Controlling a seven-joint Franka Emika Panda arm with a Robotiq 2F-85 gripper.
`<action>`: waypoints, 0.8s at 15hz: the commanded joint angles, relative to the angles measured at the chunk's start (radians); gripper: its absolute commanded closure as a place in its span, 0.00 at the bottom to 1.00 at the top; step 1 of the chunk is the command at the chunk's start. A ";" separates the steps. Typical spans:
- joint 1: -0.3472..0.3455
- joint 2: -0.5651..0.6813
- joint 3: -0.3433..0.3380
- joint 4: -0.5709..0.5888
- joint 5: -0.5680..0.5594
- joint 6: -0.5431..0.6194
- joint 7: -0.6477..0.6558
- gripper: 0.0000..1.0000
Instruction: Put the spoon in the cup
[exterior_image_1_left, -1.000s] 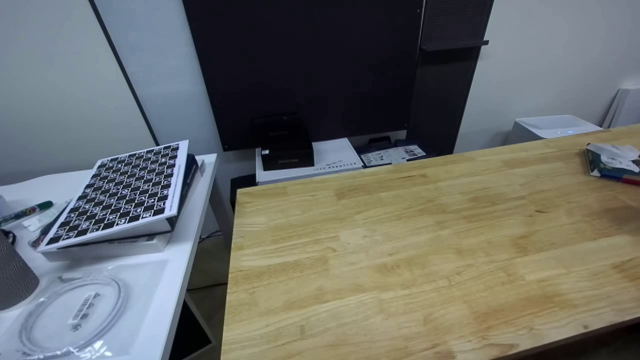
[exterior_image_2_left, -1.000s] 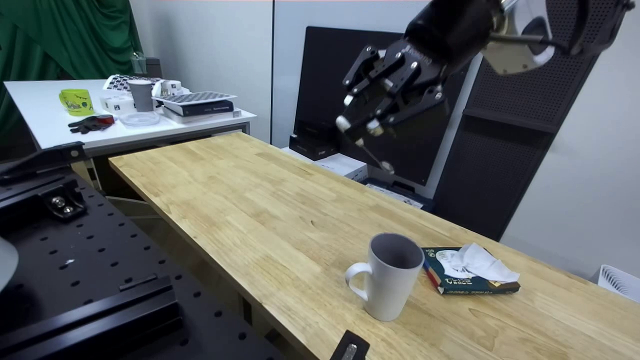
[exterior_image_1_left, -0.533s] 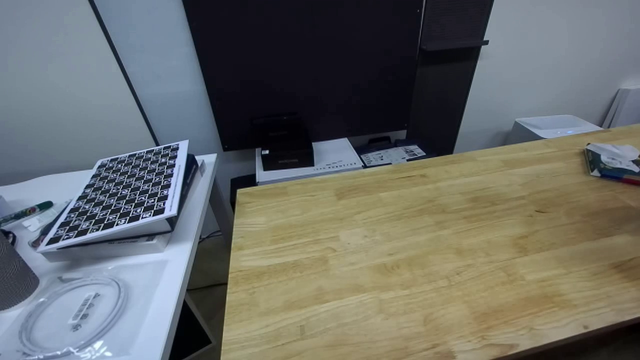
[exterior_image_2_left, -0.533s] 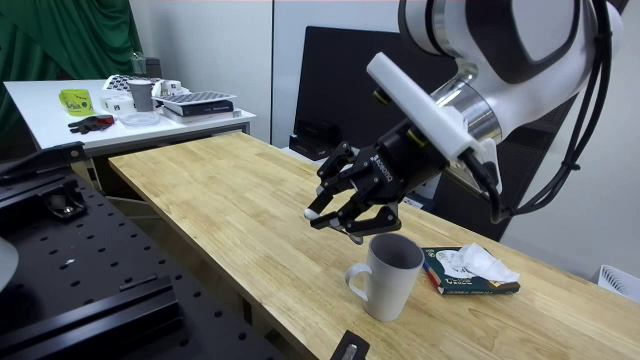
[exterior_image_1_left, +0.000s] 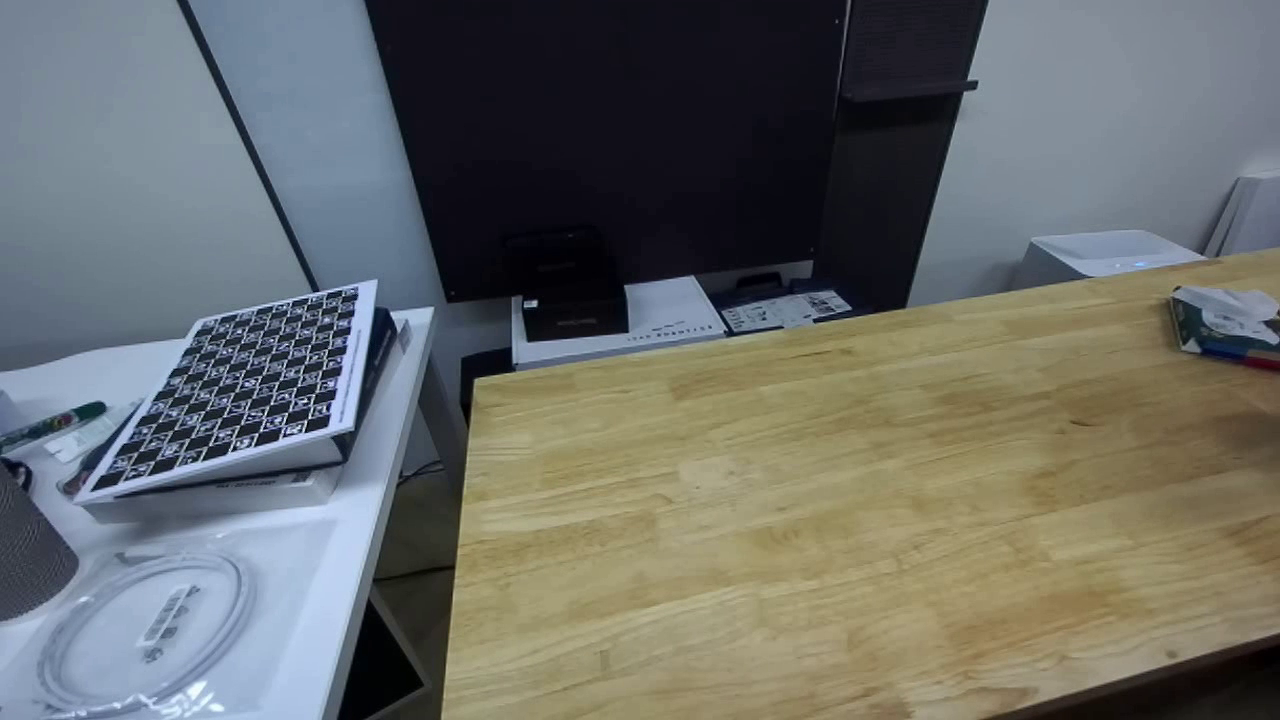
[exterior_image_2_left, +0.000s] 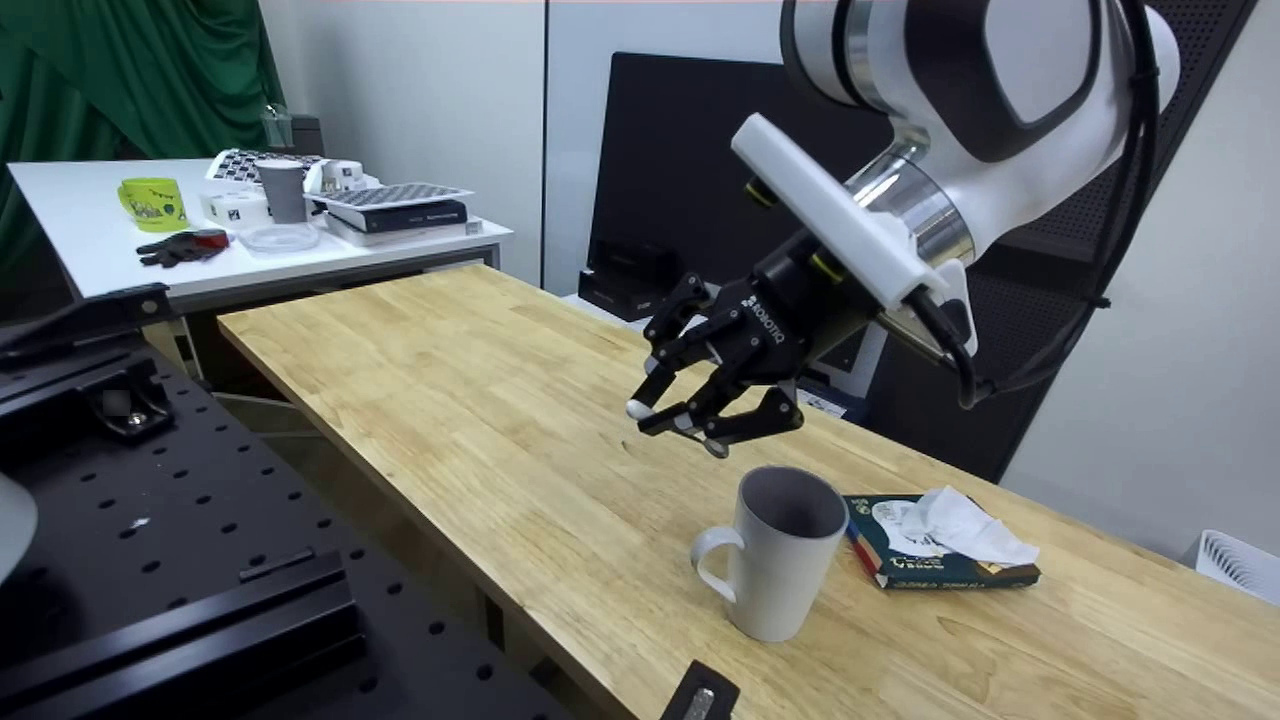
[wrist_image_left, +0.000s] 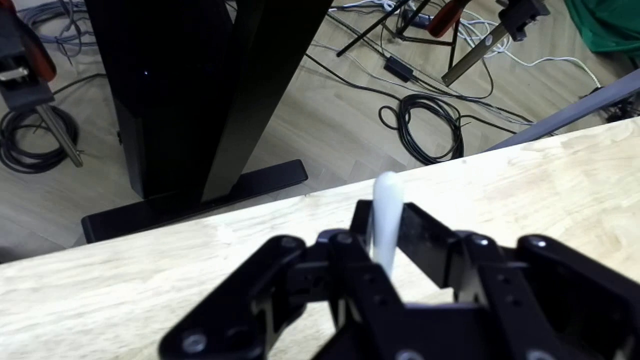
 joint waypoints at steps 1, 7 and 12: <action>-0.008 -0.007 0.024 0.039 -0.009 -0.055 0.021 0.95; -0.009 -0.048 -0.006 0.017 -0.028 -0.124 0.044 0.95; -0.030 -0.104 -0.057 -0.021 -0.061 -0.122 0.042 0.95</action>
